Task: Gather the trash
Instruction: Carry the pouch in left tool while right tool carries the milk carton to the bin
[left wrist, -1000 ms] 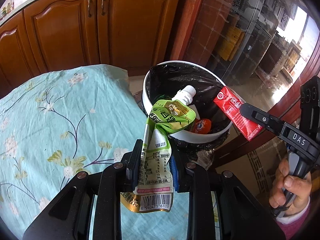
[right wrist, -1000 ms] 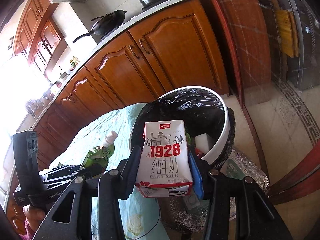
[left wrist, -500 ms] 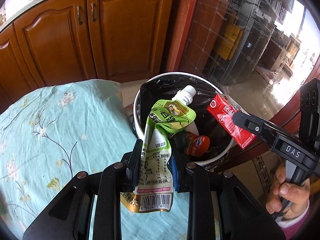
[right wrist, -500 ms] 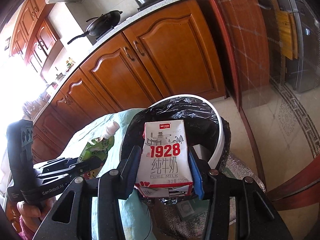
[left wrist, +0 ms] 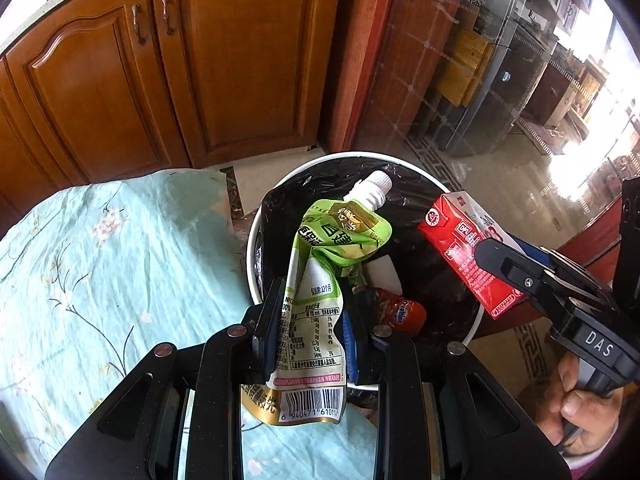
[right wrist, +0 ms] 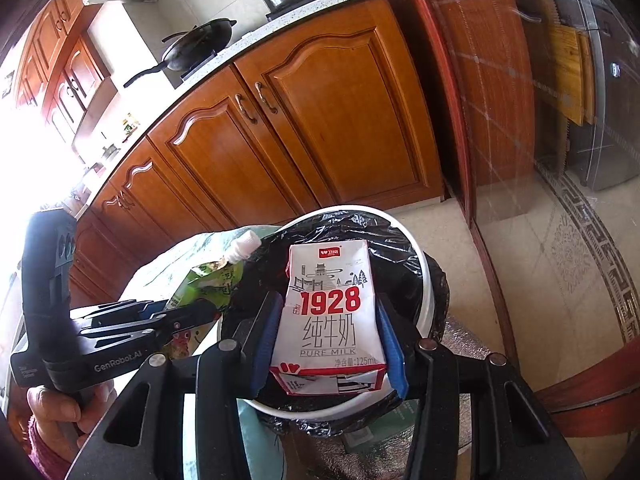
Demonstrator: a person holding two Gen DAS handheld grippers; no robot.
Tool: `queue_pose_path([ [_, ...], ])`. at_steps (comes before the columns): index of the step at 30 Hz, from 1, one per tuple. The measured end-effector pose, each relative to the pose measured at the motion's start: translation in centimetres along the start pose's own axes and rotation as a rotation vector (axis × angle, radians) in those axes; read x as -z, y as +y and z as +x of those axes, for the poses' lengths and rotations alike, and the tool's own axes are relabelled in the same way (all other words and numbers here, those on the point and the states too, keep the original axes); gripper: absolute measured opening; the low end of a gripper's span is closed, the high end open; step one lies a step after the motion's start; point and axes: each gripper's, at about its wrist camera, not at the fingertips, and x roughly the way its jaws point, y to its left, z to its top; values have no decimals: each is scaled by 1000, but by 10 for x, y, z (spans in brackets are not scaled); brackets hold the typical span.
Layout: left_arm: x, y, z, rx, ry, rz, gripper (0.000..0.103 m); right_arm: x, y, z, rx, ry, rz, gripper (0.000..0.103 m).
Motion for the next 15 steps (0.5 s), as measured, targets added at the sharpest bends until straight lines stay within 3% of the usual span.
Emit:
queue_pose_path([
  [15,-15,-11,25,-24,39,14,23,-4,-9,16,3,32,6,47],
])
